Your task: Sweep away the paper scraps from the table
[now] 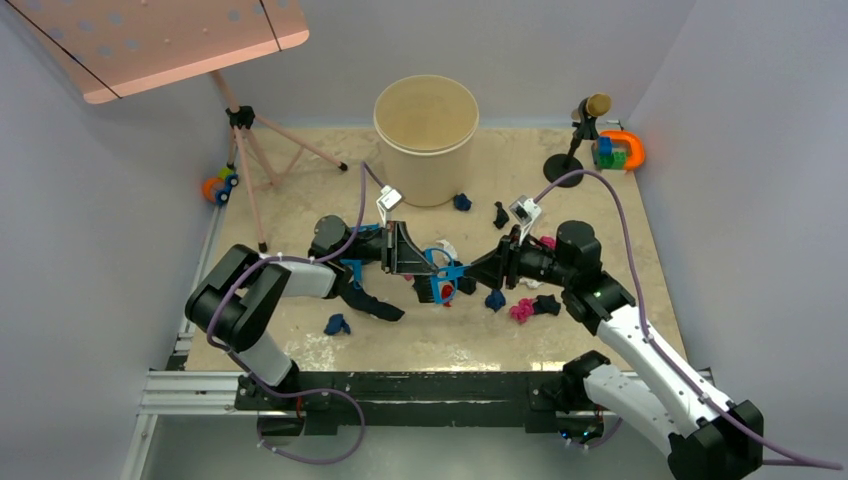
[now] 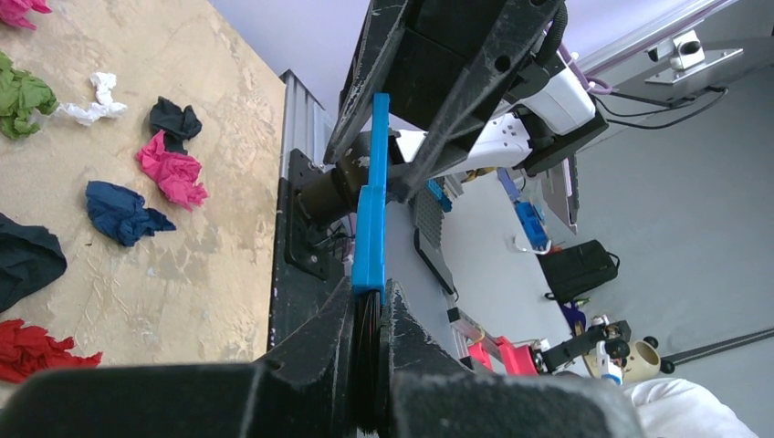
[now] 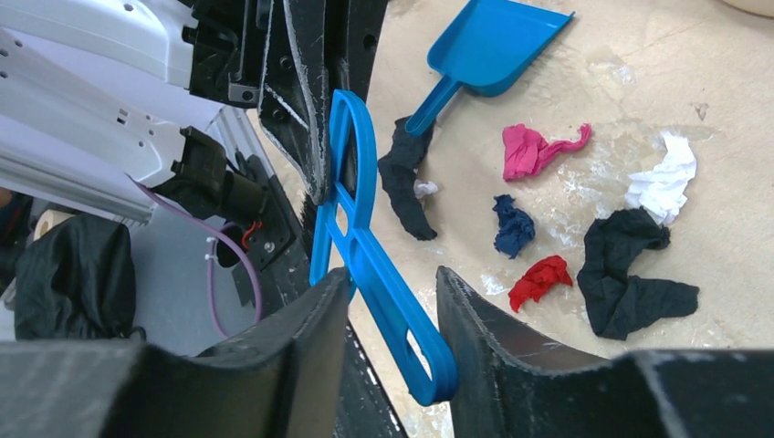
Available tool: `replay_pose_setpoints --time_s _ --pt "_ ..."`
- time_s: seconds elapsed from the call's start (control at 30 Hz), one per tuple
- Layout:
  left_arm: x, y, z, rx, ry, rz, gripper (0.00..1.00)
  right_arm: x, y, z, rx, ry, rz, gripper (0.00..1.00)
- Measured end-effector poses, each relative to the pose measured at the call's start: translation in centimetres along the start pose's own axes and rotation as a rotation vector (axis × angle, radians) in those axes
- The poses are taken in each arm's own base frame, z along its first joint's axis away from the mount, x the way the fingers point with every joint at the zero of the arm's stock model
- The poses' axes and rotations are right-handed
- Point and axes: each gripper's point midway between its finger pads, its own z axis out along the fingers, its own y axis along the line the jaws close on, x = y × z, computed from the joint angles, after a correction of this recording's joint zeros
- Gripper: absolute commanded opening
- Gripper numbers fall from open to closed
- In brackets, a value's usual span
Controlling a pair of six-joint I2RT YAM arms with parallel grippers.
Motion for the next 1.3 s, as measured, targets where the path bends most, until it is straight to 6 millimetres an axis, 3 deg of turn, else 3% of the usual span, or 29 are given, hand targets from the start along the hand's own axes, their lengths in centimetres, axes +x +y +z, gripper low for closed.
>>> replay_pose_setpoints --time_s 0.13,0.67,0.83,1.0,1.13,1.23,1.3 --pt "0.1 -0.1 0.0 0.003 0.005 0.003 0.00 0.1 -0.1 -0.1 0.007 0.002 0.006 0.37" --pt "0.3 -0.3 0.1 0.011 0.013 0.009 0.00 -1.0 0.3 0.2 -0.011 -0.047 0.033 0.33" --pt "0.3 -0.3 0.1 0.011 0.014 0.009 0.00 -0.9 0.4 0.2 -0.021 -0.050 0.048 0.53" --pt "0.3 -0.3 0.1 0.011 0.012 0.009 0.00 -0.9 0.5 0.3 -0.032 -0.054 0.046 0.54" --pt "0.3 -0.3 0.1 0.011 0.012 0.010 0.00 -0.3 0.1 0.3 -0.025 -0.044 0.053 0.44" --pt "0.3 -0.3 0.1 0.011 0.012 0.010 0.00 -0.1 0.0 0.4 -0.023 -0.041 0.054 0.27" --pt "0.3 -0.3 0.1 0.011 0.013 0.010 0.00 0.0 0.1 0.3 -0.027 -0.039 0.059 0.25"
